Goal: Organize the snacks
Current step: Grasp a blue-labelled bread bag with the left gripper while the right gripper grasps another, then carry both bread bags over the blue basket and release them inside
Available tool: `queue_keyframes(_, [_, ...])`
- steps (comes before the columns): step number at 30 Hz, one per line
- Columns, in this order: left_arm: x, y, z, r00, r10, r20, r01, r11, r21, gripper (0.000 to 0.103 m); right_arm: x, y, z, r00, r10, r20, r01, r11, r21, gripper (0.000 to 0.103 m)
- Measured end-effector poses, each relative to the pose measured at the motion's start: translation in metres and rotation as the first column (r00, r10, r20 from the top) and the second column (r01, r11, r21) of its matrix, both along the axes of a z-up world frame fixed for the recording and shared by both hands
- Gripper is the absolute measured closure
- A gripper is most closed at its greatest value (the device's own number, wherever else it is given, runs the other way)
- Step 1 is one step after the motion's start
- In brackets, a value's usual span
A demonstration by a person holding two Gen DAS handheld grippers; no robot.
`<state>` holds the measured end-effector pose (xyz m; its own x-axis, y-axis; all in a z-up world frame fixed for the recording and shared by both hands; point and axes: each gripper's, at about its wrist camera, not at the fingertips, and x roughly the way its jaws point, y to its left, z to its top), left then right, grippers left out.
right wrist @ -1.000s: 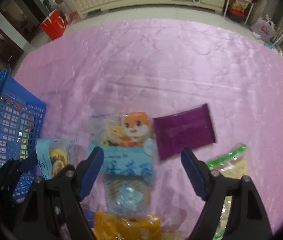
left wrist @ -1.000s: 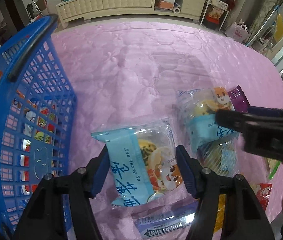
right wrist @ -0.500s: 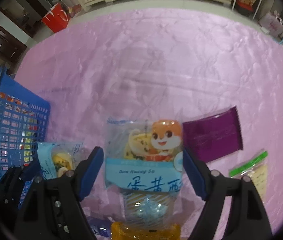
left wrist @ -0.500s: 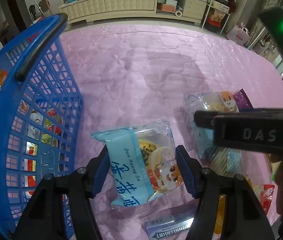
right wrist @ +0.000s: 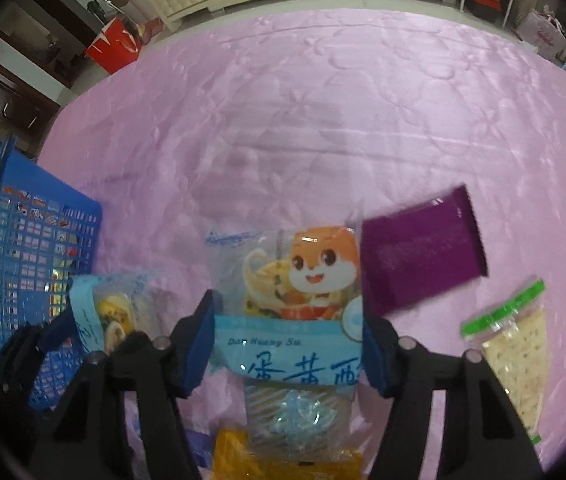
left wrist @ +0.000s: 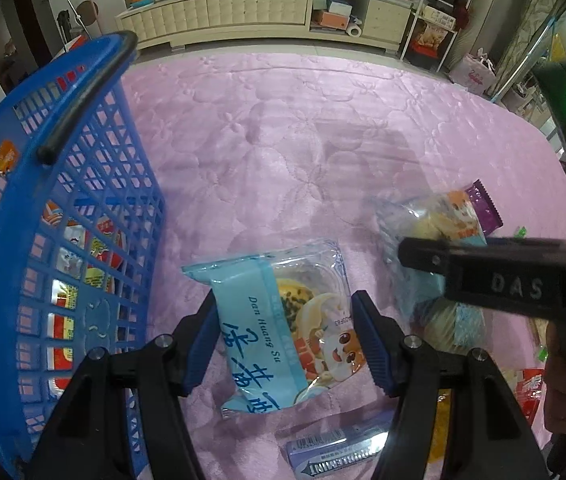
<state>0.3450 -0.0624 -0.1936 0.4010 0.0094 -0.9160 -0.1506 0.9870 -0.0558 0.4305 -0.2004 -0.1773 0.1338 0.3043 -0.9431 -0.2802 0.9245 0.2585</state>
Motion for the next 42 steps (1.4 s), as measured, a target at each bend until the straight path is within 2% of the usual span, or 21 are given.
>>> queue_keyframes(6, [-0.012, -0.008, 0.015, 1.000, -0.023, 0.019, 0.023, 0.999, -0.029, 0.041, -0.029, -0.029, 0.033, 0.997, -0.038, 0.060, 0.037, 0.999, 0.019, 0.037])
queue_keyframes(13, [-0.037, -0.021, 0.060, 0.993, -0.060, 0.106, 0.067, 0.996, -0.060, 0.041, -0.066, -0.041, 0.084, 0.990, -0.064, 0.129, 0.063, 0.998, 0.017, 0.037])
queue_keyframes(18, [-0.060, -0.019, 0.096, 0.983, -0.082, 0.167, 0.095, 0.993, -0.072, 0.041, -0.099, -0.038, 0.126, 0.973, -0.056, 0.224, 0.056, 0.998, 0.006, 0.037])
queue_keyframes(26, [-0.100, 0.008, 0.149, 0.961, -0.103, 0.258, 0.117, 0.992, -0.041, 0.041, -0.141, 0.000, 0.176, 0.931, -0.001, 0.364, -0.001, 1.000, 0.005, 0.036])
queue_keyframes(37, [-0.135, 0.094, 0.176, 0.952, -0.074, 0.298, 0.076, 0.997, 0.004, 0.041, -0.157, 0.085, 0.194, 0.907, 0.091, 0.412, -0.110, 0.994, 0.024, 0.036])
queue_keyframes(40, [-0.141, 0.120, 0.182, 0.946, -0.087, 0.313, 0.097, 0.995, -0.017, 0.041, -0.156, 0.108, 0.194, 0.900, 0.120, 0.419, -0.146, 0.989, 0.029, 0.036])
queue_keyframes(42, [-0.141, 0.132, 0.184, 0.944, -0.091, 0.316, 0.094, 0.996, 0.006, 0.041, -0.154, 0.121, 0.192, 0.898, 0.134, 0.419, -0.162, 0.986, 0.032, 0.036])
